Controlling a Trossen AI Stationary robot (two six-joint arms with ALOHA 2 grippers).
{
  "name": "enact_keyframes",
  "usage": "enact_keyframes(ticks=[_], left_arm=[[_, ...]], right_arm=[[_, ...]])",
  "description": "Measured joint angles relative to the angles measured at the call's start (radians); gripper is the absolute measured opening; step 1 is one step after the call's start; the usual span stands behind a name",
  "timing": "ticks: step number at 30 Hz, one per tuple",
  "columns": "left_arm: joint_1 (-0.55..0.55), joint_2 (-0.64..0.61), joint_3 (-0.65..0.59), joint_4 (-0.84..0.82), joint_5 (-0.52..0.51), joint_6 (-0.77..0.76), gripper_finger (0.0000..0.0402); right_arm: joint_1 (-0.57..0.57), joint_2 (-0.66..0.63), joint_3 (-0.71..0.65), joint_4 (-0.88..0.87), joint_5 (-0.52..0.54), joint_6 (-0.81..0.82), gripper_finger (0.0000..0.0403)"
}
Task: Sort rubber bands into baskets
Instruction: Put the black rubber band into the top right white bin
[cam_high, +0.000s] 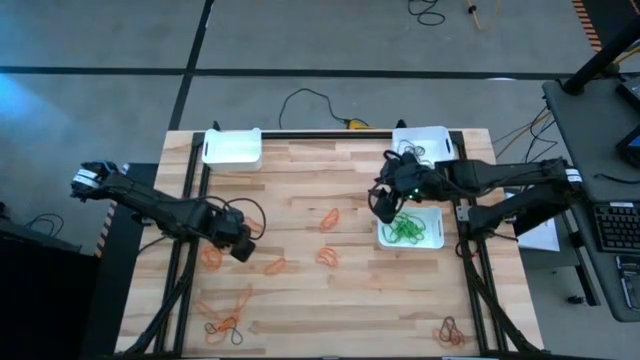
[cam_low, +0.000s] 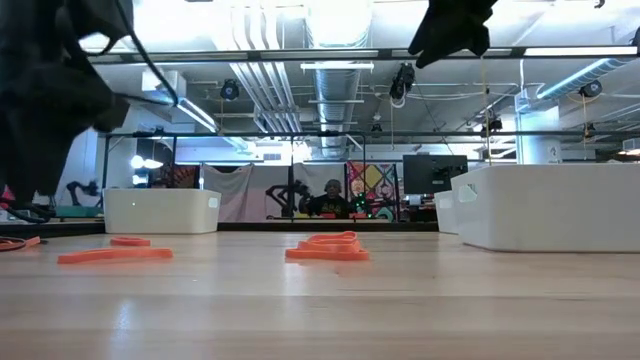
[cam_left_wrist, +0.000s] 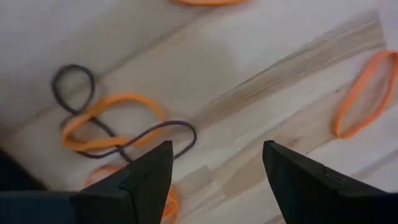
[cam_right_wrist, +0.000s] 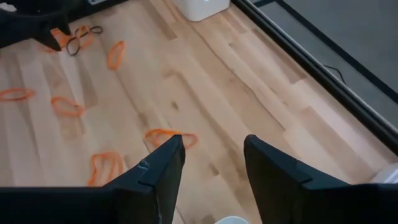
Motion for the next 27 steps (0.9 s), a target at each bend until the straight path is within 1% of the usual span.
enact_keyframes(ticks=[2, 5, 11, 14, 21, 24, 27], left_arm=[[0.0, 0.0, -0.028, 0.071, 0.024, -0.024, 0.0233], [-0.001, 0.0, -0.071, 0.174, 0.032, -0.076, 0.0233], [0.0, 0.0, -0.148, 0.181, 0.031, -0.191, 0.0233], [-0.001, 0.002, -0.178, 0.225, 0.023, -0.219, 0.0233], [-0.001, 0.036, -0.184, 0.283, -0.018, -0.248, 0.0231], [-0.001, 0.063, -0.173, 0.287, -0.047, -0.251, 0.0214], [-0.001, 0.095, -0.165, 0.284, -0.072, -0.268, 0.0175]], right_arm=[[0.001, 0.002, 0.005, -0.002, 0.0, 0.007, 0.0158], [-0.001, 0.003, 0.024, 0.001, 0.001, 0.009, 0.0154], [-0.001, 0.002, 0.067, 0.0, 0.001, 0.002, 0.0144], [-0.001, 0.002, 0.081, 0.0, 0.001, 0.0, 0.0141], [-0.001, 0.002, 0.094, -0.001, 0.0, -0.01, 0.0132], [-0.001, 0.002, 0.094, -0.002, 0.0, -0.01, 0.013], [-0.001, 0.002, 0.094, -0.004, -0.001, -0.01, 0.0127]])
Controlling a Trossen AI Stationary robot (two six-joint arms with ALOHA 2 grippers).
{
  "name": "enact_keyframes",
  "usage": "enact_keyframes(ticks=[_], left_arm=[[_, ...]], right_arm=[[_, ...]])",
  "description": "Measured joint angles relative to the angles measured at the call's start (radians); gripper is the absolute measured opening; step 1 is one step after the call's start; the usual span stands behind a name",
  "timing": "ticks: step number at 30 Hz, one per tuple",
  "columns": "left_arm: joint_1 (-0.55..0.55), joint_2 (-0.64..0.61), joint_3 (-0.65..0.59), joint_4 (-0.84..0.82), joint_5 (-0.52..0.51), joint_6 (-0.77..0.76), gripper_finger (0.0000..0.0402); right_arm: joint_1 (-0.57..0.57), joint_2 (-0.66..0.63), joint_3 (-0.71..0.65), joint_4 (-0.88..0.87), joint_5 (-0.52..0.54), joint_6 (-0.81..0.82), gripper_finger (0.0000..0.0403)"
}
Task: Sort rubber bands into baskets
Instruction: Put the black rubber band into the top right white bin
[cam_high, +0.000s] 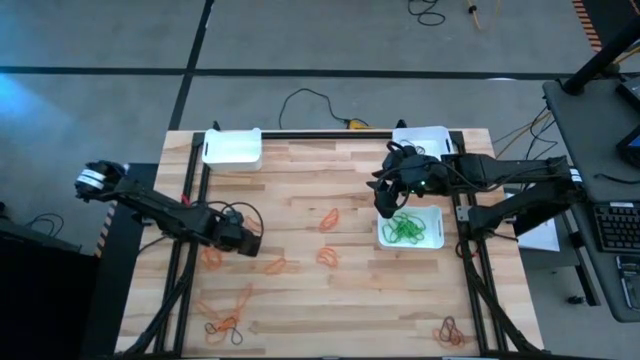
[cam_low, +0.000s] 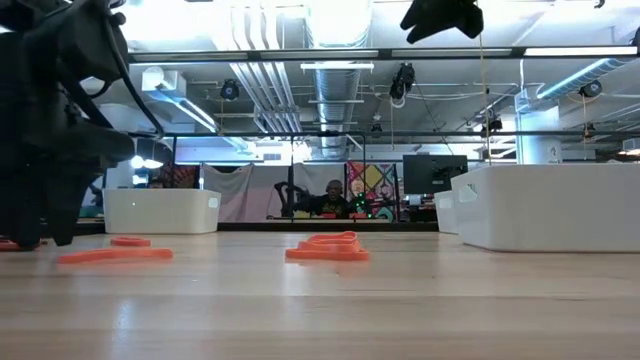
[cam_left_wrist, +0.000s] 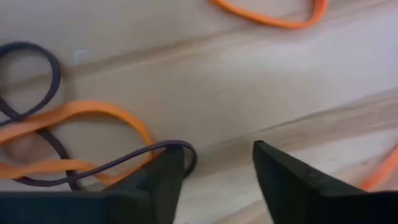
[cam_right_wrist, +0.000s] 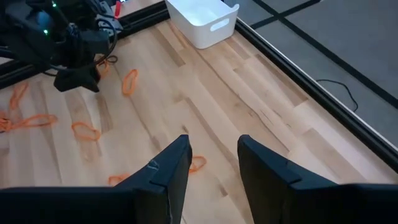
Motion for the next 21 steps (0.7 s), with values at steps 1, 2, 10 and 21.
enact_keyframes(ticks=[1, 2, 10, 21], left_arm=[[0.0, 0.011, 0.002, 0.0, -0.009, -0.002, 0.0159], [0.0, 0.022, 0.004, -0.001, -0.014, -0.002, 0.0143], [0.001, 0.06, 0.024, -0.021, -0.027, 0.05, 0.0016], [0.001, 0.043, 0.166, -0.039, -0.083, 0.261, 0.0]], right_arm=[[0.0, 0.0, 0.0, 0.0, -0.001, 0.0, 0.0127], [0.0, 0.0, 0.0, 0.0, -0.001, 0.0, 0.0127], [0.0, 0.0, 0.0, -0.001, -0.005, 0.0, 0.0122], [0.0, 0.0, 0.0, -0.002, -0.006, 0.0, 0.012]])
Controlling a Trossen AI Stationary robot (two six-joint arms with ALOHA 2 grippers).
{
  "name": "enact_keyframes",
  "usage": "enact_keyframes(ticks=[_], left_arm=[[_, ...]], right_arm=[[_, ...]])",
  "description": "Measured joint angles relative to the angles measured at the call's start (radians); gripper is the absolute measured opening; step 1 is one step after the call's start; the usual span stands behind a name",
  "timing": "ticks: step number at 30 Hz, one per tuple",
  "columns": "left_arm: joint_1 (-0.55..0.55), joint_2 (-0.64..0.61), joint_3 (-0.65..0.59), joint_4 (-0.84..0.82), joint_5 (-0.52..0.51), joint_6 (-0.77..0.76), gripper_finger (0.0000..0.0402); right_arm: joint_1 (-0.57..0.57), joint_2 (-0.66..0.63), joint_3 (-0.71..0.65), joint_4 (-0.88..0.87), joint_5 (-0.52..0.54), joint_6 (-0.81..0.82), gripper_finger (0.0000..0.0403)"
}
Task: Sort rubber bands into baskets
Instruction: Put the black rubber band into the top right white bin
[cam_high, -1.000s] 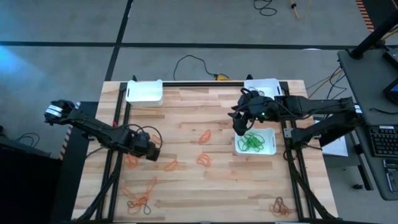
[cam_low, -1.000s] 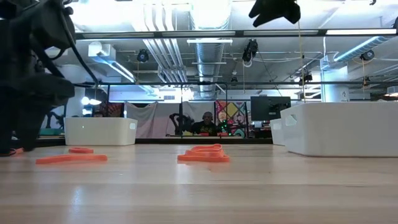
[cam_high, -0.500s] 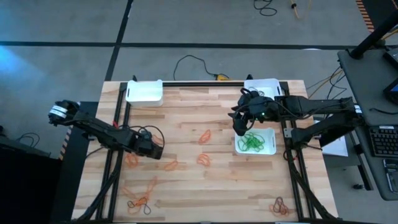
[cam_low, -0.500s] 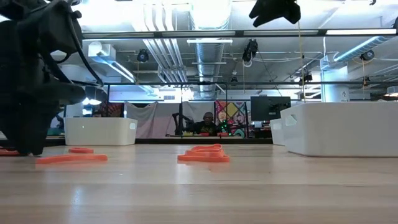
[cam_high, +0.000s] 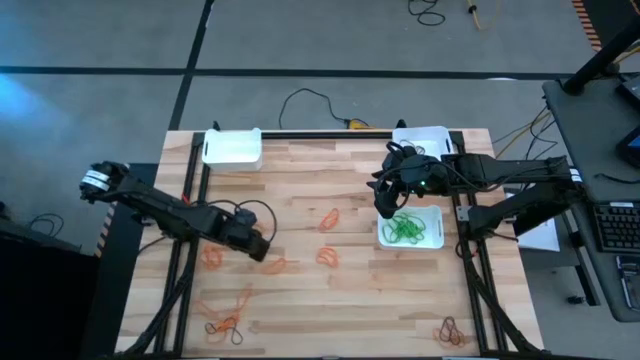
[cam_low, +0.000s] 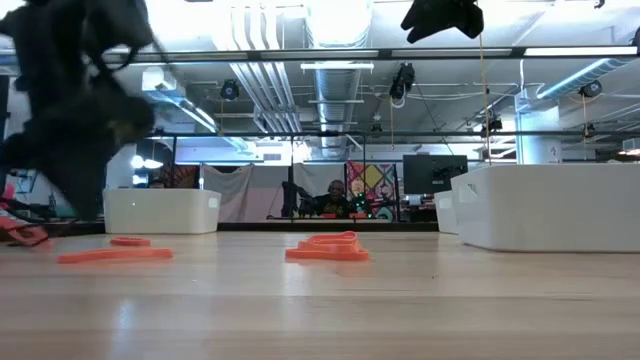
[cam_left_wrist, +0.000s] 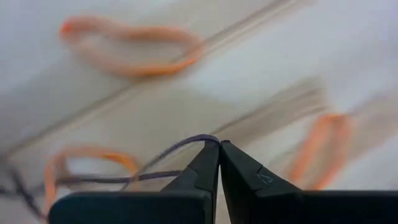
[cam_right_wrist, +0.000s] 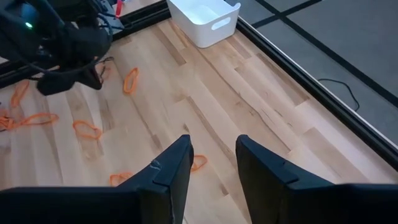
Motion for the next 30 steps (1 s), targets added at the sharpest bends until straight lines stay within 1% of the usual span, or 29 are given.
enact_keyframes(ticks=[2, 5, 10, 13, 17, 21, 27, 30], left_arm=[[0.006, -0.002, 0.052, 0.003, -0.034, 0.052, 0.0], [0.044, -0.002, 0.126, 0.005, -0.069, 0.14, 0.0], [0.163, -0.002, 0.243, 0.034, -0.082, 0.326, 0.0], [0.255, -0.002, 0.297, 0.096, -0.073, 0.441, 0.0], [0.378, 0.006, 0.341, 0.253, 0.014, 0.577, 0.0], [0.481, 0.054, 0.364, 0.388, 0.091, 0.653, 0.0], [0.578, 0.195, 0.373, 0.547, 0.208, 0.693, 0.0], [0.611, 0.277, 0.374, 0.595, 0.23, 0.696, 0.0]], right_arm=[[0.0, 0.0, 0.0, 0.0, 0.0, -0.011, 0.0118], [0.0, 0.0, 0.0, 0.002, 0.001, -0.049, 0.0116], [0.0, 0.0, -0.001, 0.002, 0.001, -0.081, 0.0122], [0.0, 0.0, -0.001, 0.002, 0.001, -0.106, 0.013], [0.0, 0.0, -0.006, 0.002, 0.001, -0.118, 0.0142], [-0.001, -0.001, -0.022, 0.002, 0.003, -0.126, 0.0152], [-0.004, 0.009, -0.063, 0.004, 0.004, -0.139, 0.0164], [-0.005, 0.028, -0.077, 0.003, 0.004, -0.146, 0.0169]])
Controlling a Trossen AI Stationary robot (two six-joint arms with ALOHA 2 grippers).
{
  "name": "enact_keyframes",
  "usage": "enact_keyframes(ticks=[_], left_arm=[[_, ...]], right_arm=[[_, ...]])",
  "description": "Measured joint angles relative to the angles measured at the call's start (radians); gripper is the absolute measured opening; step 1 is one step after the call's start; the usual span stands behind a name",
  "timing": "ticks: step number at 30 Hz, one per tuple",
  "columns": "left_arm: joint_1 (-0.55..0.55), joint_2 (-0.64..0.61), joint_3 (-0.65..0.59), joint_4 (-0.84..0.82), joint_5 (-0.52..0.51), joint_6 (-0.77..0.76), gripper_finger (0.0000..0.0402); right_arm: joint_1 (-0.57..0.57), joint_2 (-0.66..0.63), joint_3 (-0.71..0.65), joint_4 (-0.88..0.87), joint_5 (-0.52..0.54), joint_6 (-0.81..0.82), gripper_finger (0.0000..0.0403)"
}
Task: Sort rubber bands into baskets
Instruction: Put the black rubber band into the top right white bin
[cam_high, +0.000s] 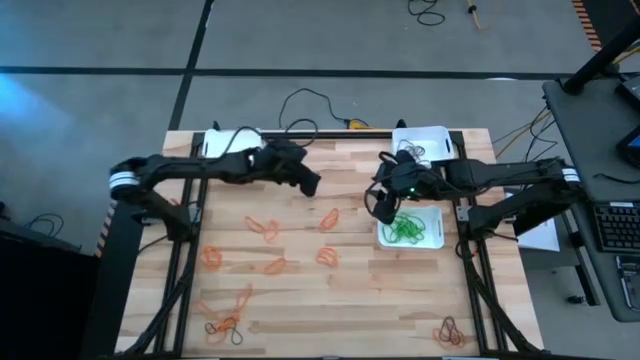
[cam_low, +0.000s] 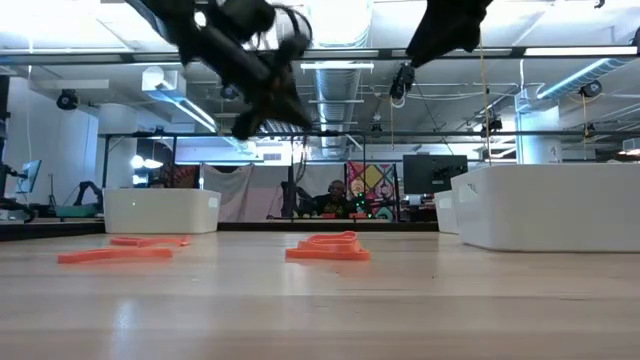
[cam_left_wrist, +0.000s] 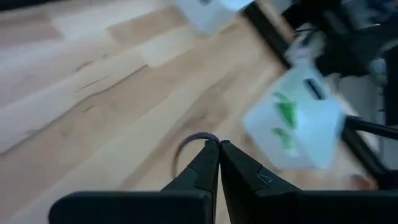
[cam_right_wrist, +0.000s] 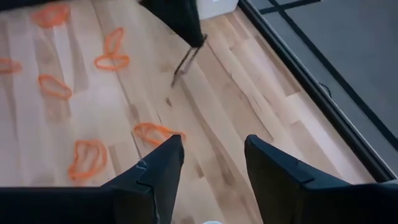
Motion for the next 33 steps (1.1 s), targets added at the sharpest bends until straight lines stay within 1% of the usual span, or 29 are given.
enact_keyframes(ticks=[5, 8, 9, 12, 15, 17, 20, 22, 25, 30, 33], left_arm=[[0.05, 0.126, 0.0, 0.049, -0.002, 0.014, 0.0], [0.066, 0.181, 0.0, 0.074, 0.008, 0.019, 0.0], [0.071, 0.193, 0.0, 0.084, 0.024, 0.019, 0.0], [0.079, 0.207, 0.0, 0.08, 0.025, 0.024, 0.0], [0.083, 0.207, 0.0, 0.039, 0.022, 0.027, 0.0002], [0.085, 0.205, -0.001, 0.0, 0.022, 0.041, 0.001], [0.087, 0.187, -0.002, -0.063, 0.02, 0.077, 0.0036], [0.087, 0.163, -0.002, -0.112, 0.02, 0.111, 0.0059], [0.086, 0.115, -0.003, -0.172, 0.021, 0.175, 0.01], [0.086, -0.01, -0.003, -0.296, 0.023, 0.298, 0.0162], [0.083, -0.099, -0.004, -0.377, 0.022, 0.352, 0.0188]], right_arm=[[-0.005, 0.041, -0.016, 0.005, -0.008, -0.028, 0.0178], [-0.027, 0.083, -0.018, 0.011, -0.051, -0.049, 0.0186], [-0.036, 0.099, -0.019, 0.016, -0.066, -0.063, 0.0188], [-0.062, 0.153, -0.02, 0.065, -0.105, -0.115, 0.0196], [-0.083, 0.207, -0.02, 0.119, -0.145, -0.17, 0.0203], [-0.093, 0.242, -0.02, 0.155, -0.165, -0.201, 0.0208], [-0.107, 0.285, -0.017, 0.19, -0.17, -0.229, 0.0218], [-0.12, 0.312, -0.009, 0.202, -0.195, -0.234, 0.0226], [-0.144, 0.352, -0.008, 0.27, -0.247, -0.22, 0.024], [-0.172, 0.456, -0.008, 0.442, -0.321, -0.232, 0.0263], [-0.188, 0.531, 0.006, 0.515, -0.342, -0.244, 0.0273]])
